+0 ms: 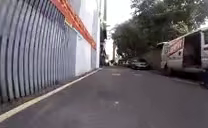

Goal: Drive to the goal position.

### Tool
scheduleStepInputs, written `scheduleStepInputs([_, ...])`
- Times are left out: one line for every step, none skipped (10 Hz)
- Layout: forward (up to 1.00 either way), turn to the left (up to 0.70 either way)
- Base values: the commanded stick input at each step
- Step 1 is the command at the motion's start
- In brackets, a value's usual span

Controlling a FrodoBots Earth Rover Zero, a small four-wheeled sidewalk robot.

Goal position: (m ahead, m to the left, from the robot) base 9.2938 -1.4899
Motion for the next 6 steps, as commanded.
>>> scheduleStepInputs([0.70, 0.00])
scheduleStepInputs([0.70, 0.00])
scheduleStepInputs([0.70, 0.00])
scheduleStepInputs([0.70, -0.05])
scheduleStepInputs([0.70, -0.09])
scheduleStepInputs([0.70, -0.12])
